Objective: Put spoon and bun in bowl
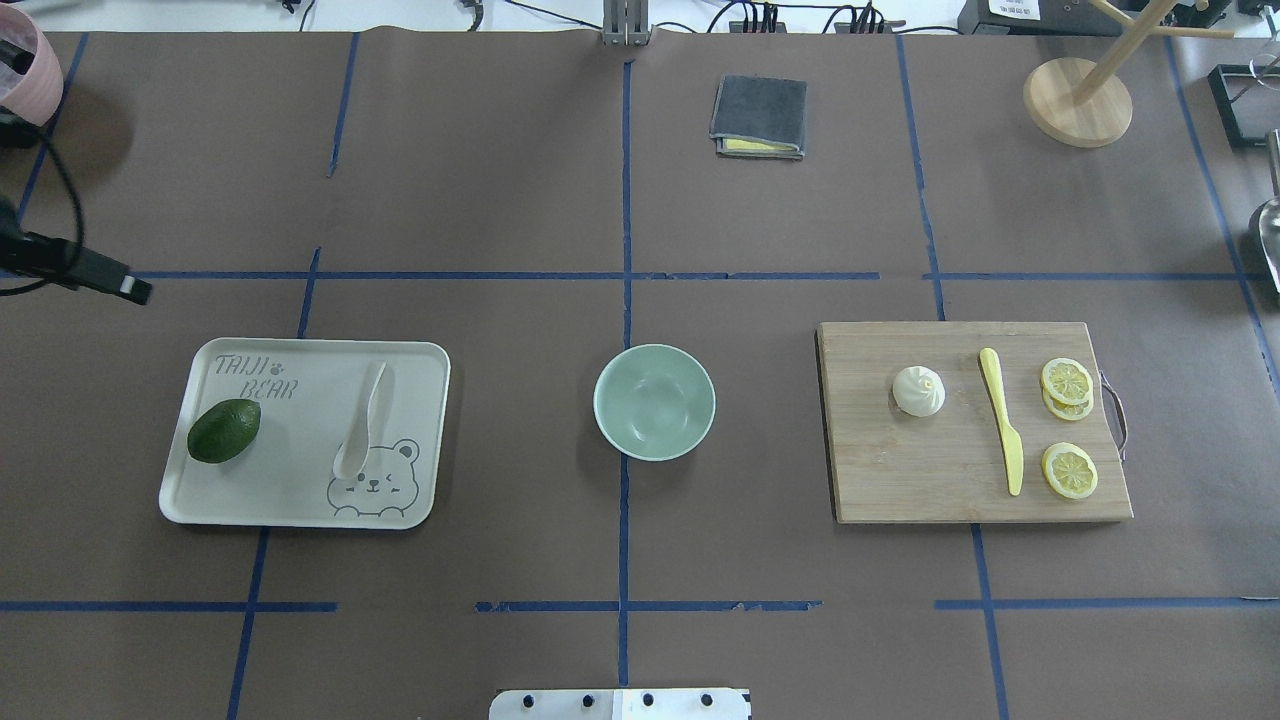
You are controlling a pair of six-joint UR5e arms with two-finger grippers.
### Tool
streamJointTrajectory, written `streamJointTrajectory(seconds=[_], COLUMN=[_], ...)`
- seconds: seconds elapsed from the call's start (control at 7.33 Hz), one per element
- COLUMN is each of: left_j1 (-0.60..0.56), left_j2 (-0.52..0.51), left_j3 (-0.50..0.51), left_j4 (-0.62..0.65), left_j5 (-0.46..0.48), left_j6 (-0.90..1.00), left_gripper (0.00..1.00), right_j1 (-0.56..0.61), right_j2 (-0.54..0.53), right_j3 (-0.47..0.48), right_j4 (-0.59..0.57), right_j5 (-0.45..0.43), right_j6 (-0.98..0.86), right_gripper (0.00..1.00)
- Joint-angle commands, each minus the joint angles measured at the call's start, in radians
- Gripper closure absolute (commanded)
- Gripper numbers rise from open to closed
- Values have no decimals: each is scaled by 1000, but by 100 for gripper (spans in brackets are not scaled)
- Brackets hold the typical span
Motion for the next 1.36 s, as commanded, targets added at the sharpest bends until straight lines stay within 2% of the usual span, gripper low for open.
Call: streamJointTrajectory(seconds=[0.0,0.14,0.27,0.41,0.95,1.23], left_j1=[203,242,294,348,405,407], left_j2=[-110,-163,-191,-213,-222,-234], left_j3=[27,80,119,134,154,154], left_j4=[-4,1,1,5,65,82], left_j5=[152,171,274,298,306,306], left_j6=[-194,-200,-252,-270,-275,-275], left_gripper=[5,6,6,8,25,39], right_j1=[-1,-1,-1,-4,-6,-6], right_j2=[-26,-26,-26,-26,-26,-26], right_j3=[-3,-7,-6,-9,-18,-19], right_j4=[53,53,53,50,51,51], right_j5=[18,17,18,18,18,18], right_j6=[4,2,2,2,4,4], right_gripper=[0,0,0,0,0,0])
